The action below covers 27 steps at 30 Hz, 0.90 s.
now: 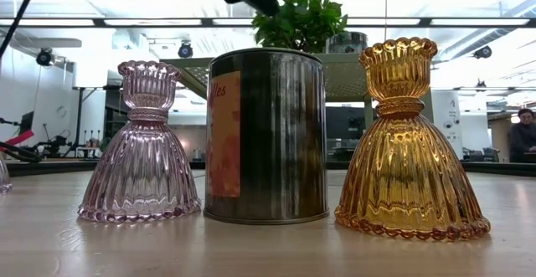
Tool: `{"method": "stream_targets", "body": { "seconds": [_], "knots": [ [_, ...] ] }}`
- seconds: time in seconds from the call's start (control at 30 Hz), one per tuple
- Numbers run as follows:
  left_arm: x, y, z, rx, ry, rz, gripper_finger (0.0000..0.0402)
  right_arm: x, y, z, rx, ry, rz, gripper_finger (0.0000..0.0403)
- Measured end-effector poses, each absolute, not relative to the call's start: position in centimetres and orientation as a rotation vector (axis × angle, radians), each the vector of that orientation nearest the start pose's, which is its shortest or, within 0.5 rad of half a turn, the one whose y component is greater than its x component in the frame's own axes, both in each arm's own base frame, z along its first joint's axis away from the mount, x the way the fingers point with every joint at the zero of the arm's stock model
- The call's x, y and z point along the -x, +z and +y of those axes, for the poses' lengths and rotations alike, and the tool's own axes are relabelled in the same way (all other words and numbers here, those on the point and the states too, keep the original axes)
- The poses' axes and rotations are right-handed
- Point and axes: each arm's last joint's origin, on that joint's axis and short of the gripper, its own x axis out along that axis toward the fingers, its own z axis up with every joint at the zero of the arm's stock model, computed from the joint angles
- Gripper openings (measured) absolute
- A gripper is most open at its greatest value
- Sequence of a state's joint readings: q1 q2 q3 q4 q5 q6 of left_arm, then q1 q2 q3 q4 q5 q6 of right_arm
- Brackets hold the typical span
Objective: Pick & Place candle stick holders
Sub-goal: Put the right silver candle on the shelf
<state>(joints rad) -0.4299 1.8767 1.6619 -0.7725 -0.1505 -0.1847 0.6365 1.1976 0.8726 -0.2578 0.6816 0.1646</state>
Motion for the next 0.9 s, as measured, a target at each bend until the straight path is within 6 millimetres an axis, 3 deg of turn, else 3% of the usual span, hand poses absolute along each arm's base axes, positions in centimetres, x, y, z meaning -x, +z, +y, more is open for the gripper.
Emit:
{"method": "stream_targets", "body": {
  "seconds": [0.13, 0.47, 0.9],
  "knots": [
    [-36.9, 27.6, -16.6, -0.065, -0.222, 0.999, 0.0018, -21.2, 27.8, 13.4, 0.196, -0.082, 0.454, 0.0008],
    [-37.3, 26.1, -16.7, -0.062, -0.239, 0.968, 0.0135, -21.2, 27.8, 13.4, 0.195, -0.082, 0.453, 0.0008],
    [-37.2, 23.2, -16.1, -0.037, -0.204, 0.959, 0.0142, -21.2, 27.8, 13.4, 0.195, -0.082, 0.453, 0.0008]
  ]
}}
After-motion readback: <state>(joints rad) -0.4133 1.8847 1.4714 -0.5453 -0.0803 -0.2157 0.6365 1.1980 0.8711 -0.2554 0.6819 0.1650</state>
